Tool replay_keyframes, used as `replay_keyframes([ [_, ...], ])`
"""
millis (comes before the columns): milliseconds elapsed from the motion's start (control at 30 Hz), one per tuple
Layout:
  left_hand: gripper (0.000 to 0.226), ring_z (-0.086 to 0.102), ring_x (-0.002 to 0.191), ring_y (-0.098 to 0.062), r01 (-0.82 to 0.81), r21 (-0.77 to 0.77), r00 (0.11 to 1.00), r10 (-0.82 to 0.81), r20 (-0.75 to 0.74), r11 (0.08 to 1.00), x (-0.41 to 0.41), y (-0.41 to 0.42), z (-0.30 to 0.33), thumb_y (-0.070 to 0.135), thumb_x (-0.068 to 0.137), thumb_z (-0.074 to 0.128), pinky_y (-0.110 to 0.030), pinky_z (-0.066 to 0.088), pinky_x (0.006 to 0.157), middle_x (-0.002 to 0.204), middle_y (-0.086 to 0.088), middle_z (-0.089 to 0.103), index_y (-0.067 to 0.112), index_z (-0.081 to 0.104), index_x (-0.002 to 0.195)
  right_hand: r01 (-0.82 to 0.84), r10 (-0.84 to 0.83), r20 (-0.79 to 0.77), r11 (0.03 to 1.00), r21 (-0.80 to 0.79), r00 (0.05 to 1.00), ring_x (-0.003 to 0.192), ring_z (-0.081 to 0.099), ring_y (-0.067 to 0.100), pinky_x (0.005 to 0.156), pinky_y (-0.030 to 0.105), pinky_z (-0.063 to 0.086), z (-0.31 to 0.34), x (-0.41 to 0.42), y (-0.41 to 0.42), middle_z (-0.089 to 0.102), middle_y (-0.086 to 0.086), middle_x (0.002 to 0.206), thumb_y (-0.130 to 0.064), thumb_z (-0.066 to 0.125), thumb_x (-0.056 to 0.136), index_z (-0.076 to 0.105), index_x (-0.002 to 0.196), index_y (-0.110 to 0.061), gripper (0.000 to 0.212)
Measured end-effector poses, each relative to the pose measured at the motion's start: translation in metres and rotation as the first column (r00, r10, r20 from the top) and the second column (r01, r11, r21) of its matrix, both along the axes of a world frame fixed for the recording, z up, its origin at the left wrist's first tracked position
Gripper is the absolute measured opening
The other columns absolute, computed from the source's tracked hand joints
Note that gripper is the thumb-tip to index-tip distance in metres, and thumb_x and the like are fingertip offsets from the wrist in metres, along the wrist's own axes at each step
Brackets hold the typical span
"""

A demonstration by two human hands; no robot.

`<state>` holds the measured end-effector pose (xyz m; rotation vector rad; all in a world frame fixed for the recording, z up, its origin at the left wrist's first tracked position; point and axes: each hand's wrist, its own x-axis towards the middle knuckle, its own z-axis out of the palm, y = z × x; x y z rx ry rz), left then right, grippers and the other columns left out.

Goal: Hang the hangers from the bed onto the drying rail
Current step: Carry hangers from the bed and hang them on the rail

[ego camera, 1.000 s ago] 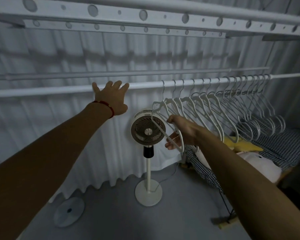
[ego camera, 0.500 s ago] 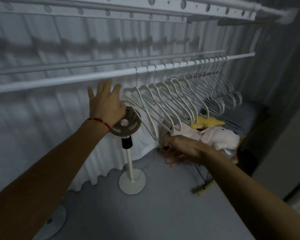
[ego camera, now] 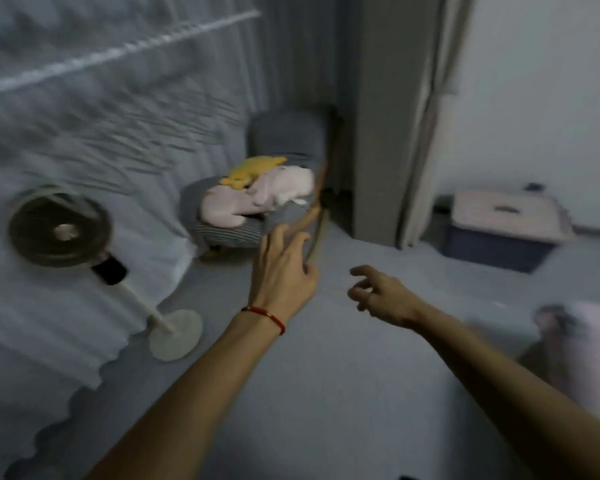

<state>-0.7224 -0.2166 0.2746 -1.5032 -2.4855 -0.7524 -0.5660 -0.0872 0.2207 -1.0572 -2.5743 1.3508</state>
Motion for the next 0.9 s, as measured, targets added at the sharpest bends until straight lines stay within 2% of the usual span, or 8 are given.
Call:
replay_keyframes([
  [133,0.050,0.036,0.131,-0.031,0.219,-0.205,0.970,-0.191,0.150,0.954,0.163,0.075,-0.064,0.022,0.080,0.059,-0.042,0.038,0.106,0.142,-0.011,0.038,0.019,0.052,0.129,0.249,-0.239,0.117,0.965,-0.079,0.964,0.103,0.067,0.024,0.097,0.041,0.052,-0.062,0.176,0.044,0.067,0.004,0.124,-0.043,0.054,0.093,0.050,0.138,-0.024,0.049],
  [300,0.055,0.031,0.136,-0.028,0.542,-0.369,0.840,-0.470,0.271,0.755,0.372,0.140,-0.121,0.025,0.082,0.059,-0.042,0.036,0.109,0.148,-0.009,0.036,0.022,0.048,0.136,0.592,-0.555,0.238,0.795,-0.131,0.797,0.110,0.063,0.035,0.092,0.034,0.046,-0.138,0.392,0.052,0.067,0.016,0.118,-0.048,0.045,0.090,0.065,0.111,-0.008,0.050],
  [433,0.056,0.035,0.135,-0.026,0.747,-0.437,0.663,-0.615,0.427,0.501,0.509,0.160,-0.144,0.029,0.078,0.057,-0.039,0.034,0.111,0.146,-0.006,0.043,0.020,0.053,0.133,0.865,-0.771,0.397,0.477,-0.157,0.498,0.110,0.060,0.035,0.091,0.038,0.048,-0.195,0.527,0.010,0.063,0.017,0.125,-0.036,0.049,0.095,0.061,0.121,-0.006,0.041],
  [567,0.057,0.044,0.130,-0.024,0.846,-0.467,0.508,-0.659,0.555,0.258,0.615,0.164,-0.186,0.032,0.077,0.060,-0.034,0.034,0.110,0.139,-0.003,0.053,0.019,0.055,0.132,0.974,-0.828,0.518,0.143,-0.174,0.214,0.090,0.057,0.030,0.071,0.034,0.041,-0.257,0.622,-0.041,0.060,0.012,0.102,-0.048,0.049,0.085,0.054,0.108,-0.006,0.048],
  [667,0.053,0.050,0.125,-0.021,0.863,-0.476,0.470,-0.611,0.637,0.167,0.670,0.152,-0.219,0.026,0.082,0.063,-0.030,0.040,0.100,0.140,-0.001,0.052,0.023,0.054,0.134,0.975,-0.815,0.579,-0.105,-0.198,0.030,0.098,0.059,0.033,0.069,0.034,0.042,-0.310,0.672,-0.067,0.060,0.017,0.117,-0.053,0.054,0.084,0.050,0.127,0.001,0.069],
  [733,0.053,0.051,0.124,-0.020,0.859,-0.496,0.465,-0.598,0.653,0.125,0.692,0.144,-0.240,0.027,0.083,0.062,-0.028,0.040,0.097,0.140,0.000,0.052,0.024,0.052,0.135,0.946,-0.786,0.609,-0.271,-0.177,-0.111,0.118,0.052,0.039,0.086,0.040,0.046,-0.335,0.696,-0.071,0.046,0.023,0.141,-0.054,0.057,0.086,0.039,0.141,0.002,0.080],
  [800,0.052,0.050,0.125,-0.021,0.854,-0.512,0.460,-0.595,0.659,0.093,0.708,0.140,-0.259,0.026,0.085,0.062,-0.027,0.039,0.097,0.140,-0.001,0.052,0.023,0.052,0.136,0.889,-0.716,0.633,-0.447,-0.092,-0.295,0.130,0.041,0.041,0.100,0.045,0.040,-0.353,0.722,-0.068,0.035,0.023,0.148,-0.052,0.060,0.088,0.029,0.146,0.000,0.084],
  [900,0.052,0.050,0.126,-0.021,0.843,-0.532,0.467,-0.607,0.643,0.085,0.724,0.141,-0.284,0.026,0.085,0.063,-0.030,0.039,0.100,0.139,-0.002,0.053,0.023,0.052,0.136,0.834,-0.657,0.587,-0.549,0.058,-0.473,0.136,0.033,0.040,0.104,0.052,0.036,-0.371,0.765,-0.055,0.030,0.023,0.150,-0.057,0.064,0.084,0.025,0.148,-0.004,0.092],
])
